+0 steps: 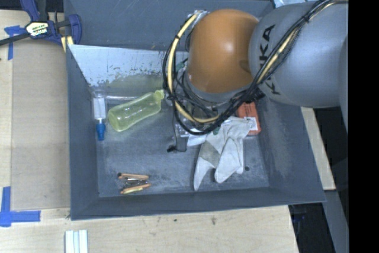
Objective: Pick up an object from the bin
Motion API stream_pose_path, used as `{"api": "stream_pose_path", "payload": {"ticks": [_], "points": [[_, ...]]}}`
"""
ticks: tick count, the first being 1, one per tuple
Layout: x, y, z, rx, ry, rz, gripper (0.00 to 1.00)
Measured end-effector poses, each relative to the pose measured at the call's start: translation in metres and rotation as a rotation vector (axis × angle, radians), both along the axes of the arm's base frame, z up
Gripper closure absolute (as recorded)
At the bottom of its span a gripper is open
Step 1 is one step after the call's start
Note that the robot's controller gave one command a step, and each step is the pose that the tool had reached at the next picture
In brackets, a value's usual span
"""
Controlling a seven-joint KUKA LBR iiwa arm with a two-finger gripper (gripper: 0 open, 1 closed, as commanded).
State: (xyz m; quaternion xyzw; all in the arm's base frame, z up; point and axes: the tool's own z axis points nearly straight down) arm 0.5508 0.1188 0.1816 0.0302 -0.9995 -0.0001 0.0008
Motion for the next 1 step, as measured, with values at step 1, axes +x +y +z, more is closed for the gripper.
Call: {"api": "stream_pose_path", "payload": {"ticks": [1], "points": [[0.0222,-0.0504,0.0020,-0.001,-0.004,-0.171,1.00]]}}
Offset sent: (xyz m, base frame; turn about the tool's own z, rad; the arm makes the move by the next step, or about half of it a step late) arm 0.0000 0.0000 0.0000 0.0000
